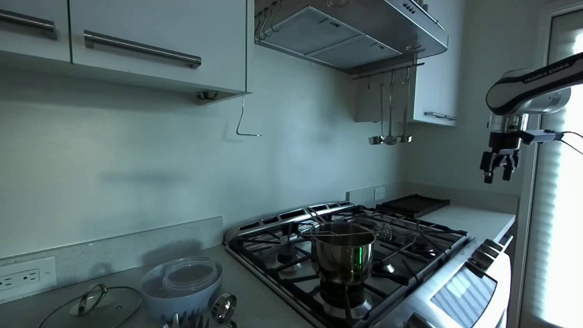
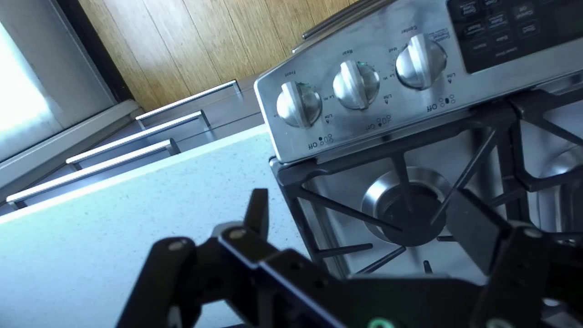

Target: Hang the coffee whisk on the hook above the stove

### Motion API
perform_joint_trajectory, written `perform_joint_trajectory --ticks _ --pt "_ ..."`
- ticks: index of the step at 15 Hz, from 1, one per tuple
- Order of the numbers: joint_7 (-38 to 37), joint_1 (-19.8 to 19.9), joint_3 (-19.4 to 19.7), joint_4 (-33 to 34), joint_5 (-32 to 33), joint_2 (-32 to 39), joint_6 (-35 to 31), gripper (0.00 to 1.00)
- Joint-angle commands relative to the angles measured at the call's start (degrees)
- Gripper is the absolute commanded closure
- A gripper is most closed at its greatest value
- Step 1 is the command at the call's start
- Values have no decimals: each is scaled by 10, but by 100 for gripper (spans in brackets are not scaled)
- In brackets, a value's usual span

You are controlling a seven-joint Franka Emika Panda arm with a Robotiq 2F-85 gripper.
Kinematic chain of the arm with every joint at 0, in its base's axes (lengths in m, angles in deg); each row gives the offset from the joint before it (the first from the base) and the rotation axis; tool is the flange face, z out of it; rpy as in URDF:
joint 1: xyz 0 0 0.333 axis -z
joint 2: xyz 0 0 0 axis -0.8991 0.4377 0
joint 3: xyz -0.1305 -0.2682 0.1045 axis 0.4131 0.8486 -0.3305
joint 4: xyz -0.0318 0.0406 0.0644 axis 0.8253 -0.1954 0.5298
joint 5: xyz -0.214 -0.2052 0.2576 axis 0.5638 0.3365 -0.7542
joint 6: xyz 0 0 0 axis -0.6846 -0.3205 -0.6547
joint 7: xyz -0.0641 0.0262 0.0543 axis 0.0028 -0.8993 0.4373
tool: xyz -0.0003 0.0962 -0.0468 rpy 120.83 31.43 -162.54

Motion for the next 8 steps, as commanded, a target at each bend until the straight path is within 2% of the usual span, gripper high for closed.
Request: perform_joint_trajectory --ticks 1,4,5,8 --pt "8 -10 -3 14 -31 12 6 0" --pt "-23 -38 -26 56 -109 33 55 0" --pt "-36 -45 -38 75 -125 44 90 0" --pt "-148 -52 -95 129 -110 85 187 0"
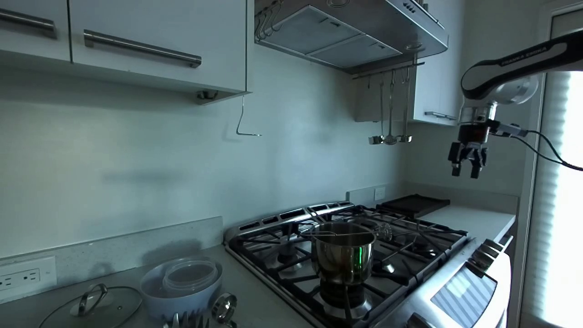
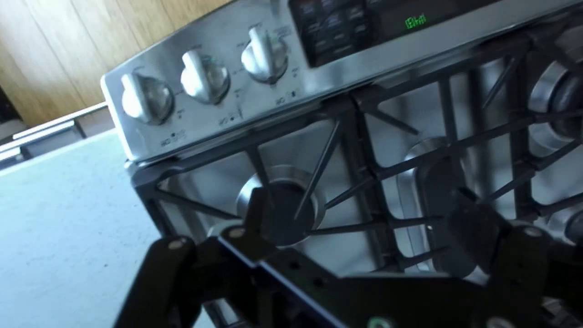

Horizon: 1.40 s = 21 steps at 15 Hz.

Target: Hang the coffee whisk on the hook above the stove

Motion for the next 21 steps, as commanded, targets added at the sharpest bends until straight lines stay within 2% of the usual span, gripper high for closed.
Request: perform_joint_trajectory --ticks 1,3,4,6,16,21 --pt "-131 -8 -58 68 21 58 78 0" --pt "-185 -15 -88 98 49 83 108 0" --pt "-141 -12 -72 60 24 51 74 0" --pt "-172 -17 -89 80 39 71 86 0" --pt "-176 -16 -87 93 44 81 91 0" --pt "-313 -30 -122 87 44 80 118 0"
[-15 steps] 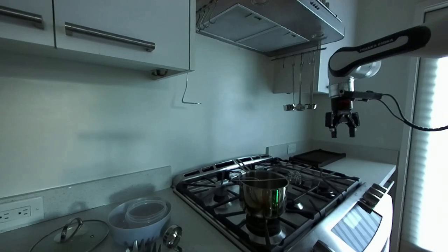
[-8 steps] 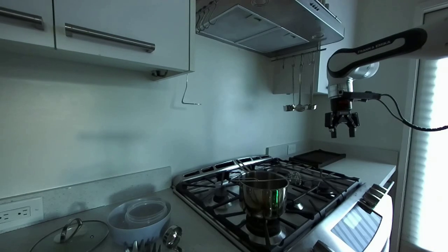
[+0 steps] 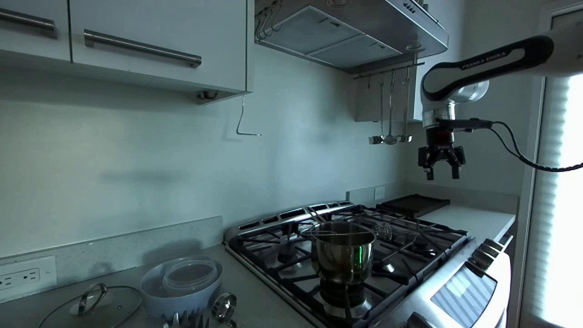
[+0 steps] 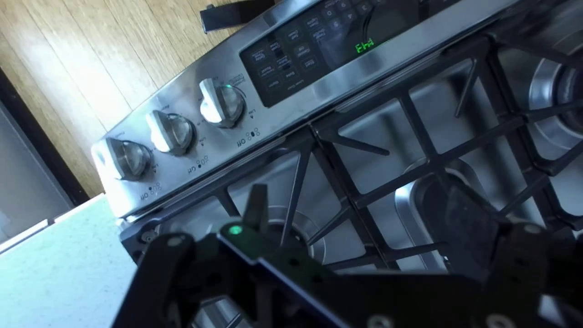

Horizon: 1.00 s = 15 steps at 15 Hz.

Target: Hang the coffee whisk on the hook above the stove

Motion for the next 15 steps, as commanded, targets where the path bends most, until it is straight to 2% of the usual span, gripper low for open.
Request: perform_joint_trajectory --ticks 1,4,8,13,14,15 --pt "-127 -13 -28 -9 0 -7 26 0" --pt "-228 -20 -48 -31 -16 -20 23 0" --pt "-320 -28 -58 -86 -86 -51 -24 0" --pt "-373 -37 -68 -151 -165 -81 -111 0" --pt "-348 -34 -65 -108 -138 -54 -83 0" --pt "-357 -35 -67 -118 -145 -58 -90 0"
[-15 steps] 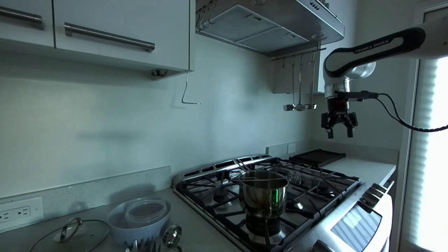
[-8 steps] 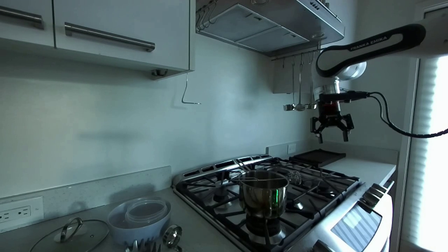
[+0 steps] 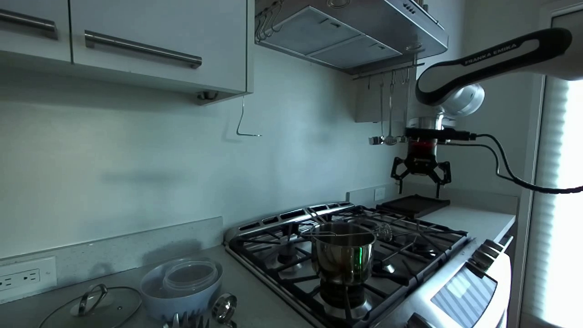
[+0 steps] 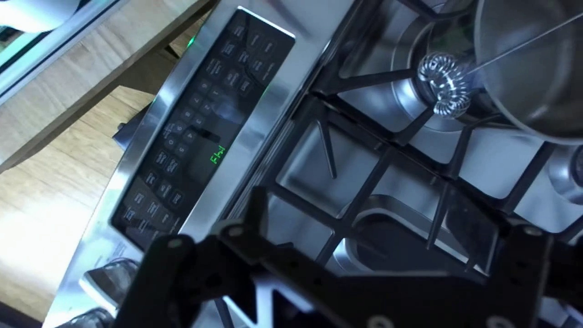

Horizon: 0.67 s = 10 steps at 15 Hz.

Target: Hang the coffee whisk on the hook above the stove

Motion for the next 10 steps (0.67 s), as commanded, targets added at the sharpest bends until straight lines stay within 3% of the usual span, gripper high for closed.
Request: perform_joint_trajectory --ticks 1,5,10 --pt "-4 -1 -1 -5 -3 -2 -3 0" --pt "-8 -1 -1 -10 -5 -6 -5 0" --pt "-49 -10 -19 35 -20 27 2 0"
